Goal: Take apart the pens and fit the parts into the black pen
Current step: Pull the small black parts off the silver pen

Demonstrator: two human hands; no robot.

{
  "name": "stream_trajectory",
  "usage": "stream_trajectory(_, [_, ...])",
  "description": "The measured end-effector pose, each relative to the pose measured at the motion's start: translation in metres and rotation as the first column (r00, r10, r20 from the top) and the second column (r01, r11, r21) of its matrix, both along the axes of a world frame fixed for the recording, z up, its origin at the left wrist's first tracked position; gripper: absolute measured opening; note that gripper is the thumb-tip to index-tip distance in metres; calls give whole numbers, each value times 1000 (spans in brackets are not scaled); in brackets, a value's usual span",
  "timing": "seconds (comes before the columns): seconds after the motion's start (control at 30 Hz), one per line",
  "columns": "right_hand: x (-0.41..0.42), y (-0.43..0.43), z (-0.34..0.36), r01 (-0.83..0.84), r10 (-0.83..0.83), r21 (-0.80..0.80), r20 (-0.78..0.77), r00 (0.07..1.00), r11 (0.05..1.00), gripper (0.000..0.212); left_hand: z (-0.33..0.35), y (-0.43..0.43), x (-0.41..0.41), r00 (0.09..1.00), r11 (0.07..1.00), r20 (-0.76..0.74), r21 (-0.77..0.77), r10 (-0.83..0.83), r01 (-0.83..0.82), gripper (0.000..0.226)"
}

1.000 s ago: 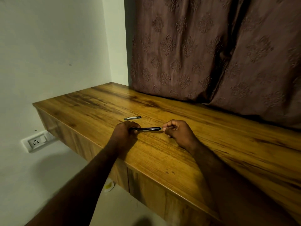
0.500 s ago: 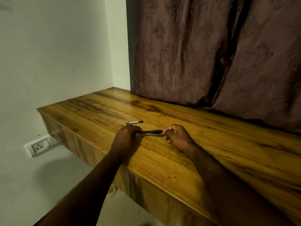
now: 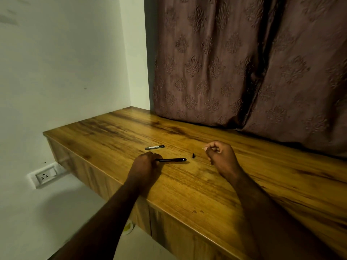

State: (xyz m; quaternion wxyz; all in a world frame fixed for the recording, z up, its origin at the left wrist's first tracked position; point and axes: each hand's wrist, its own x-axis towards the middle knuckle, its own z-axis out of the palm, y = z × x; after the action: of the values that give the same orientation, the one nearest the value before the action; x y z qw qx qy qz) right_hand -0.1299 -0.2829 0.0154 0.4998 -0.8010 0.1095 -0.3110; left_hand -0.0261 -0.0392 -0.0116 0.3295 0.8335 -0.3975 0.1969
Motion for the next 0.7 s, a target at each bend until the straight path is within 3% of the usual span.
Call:
stream_trajectory(0.1, [1, -9, -11, 23, -33, -93, -104, 994, 995, 16, -1, -1, 5, 999, 996, -30, 87, 18, -16, 16])
stream_trajectory(0.2, [4, -7, -15, 27, -88, -262, -224, 971, 965, 25, 1, 1, 5, 996, 996, -86, 86, 13, -5, 19])
stream_trajectory(0.3, [6, -5, -14, 36, -129, -330, -263, 956, 943, 28, 5, 0, 4, 994, 995, -109, 99, 26, -15, 17])
stream_trajectory(0.47, [5, -4, -12, 26, -148, -375, -299, 943, 927, 29, 5, 0, 1, 991, 996, -133, 94, 20, -8, 13])
stream_trajectory(0.7, [6, -8, -13, 21, -123, -301, -323, 938, 953, 14, 5, -1, 1, 983, 995, -182, 100, 36, -18, 13])
